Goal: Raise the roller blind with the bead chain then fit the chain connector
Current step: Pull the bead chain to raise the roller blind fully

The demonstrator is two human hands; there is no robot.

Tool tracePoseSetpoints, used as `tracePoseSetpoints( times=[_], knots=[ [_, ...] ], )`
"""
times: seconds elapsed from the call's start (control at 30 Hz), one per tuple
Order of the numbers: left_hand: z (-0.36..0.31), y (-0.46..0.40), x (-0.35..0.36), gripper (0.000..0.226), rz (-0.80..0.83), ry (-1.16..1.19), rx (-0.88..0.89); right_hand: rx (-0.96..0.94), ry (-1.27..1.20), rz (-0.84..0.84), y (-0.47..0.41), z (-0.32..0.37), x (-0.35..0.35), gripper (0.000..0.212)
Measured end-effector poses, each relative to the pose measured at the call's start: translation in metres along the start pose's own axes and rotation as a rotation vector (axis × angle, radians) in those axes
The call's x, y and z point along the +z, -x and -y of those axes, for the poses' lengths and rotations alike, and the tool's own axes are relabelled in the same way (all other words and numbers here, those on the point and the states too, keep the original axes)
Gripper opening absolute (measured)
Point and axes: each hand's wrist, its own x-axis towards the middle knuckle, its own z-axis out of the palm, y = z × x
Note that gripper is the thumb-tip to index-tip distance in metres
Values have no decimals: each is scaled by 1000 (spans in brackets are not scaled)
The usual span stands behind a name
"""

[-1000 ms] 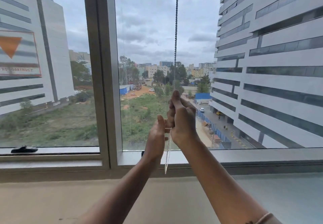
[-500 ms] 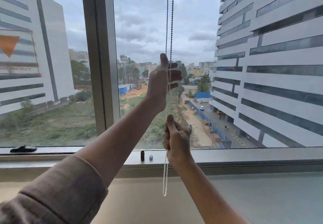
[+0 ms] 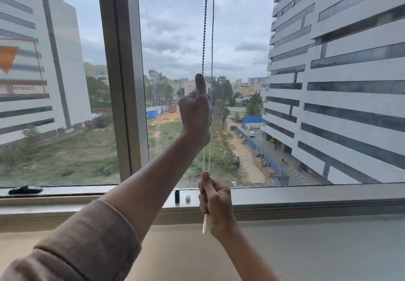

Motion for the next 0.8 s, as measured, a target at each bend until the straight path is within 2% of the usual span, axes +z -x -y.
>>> tracePoseSetpoints(
  times=[0.23,0.33,0.4,0.47,0.57,0.7,0.8],
  knots=[
    [29,19,-11,75,-43,71,20,168,125,87,-9,-6,-25,49],
    [41,26,-13,66,-50,58,37,165,223,62,-24,8,-27,51],
    [51,30,-14,71,-52,27,32,172,237,31,-36,22,-26,48],
    [60,35,-15,64,-59,-5,22,156,225,10,-48,38,-23,47],
    [74,41,-17,66,-68,24,-32,78,157,-14,-66,68,-13,42],
    [84,54,-21,57,1,60,-35,-9,96,0,-86,116,5,45],
    [95,63,-27,64,-29,14,-56,-56,69,32,-95,151,23,41]
  ],
)
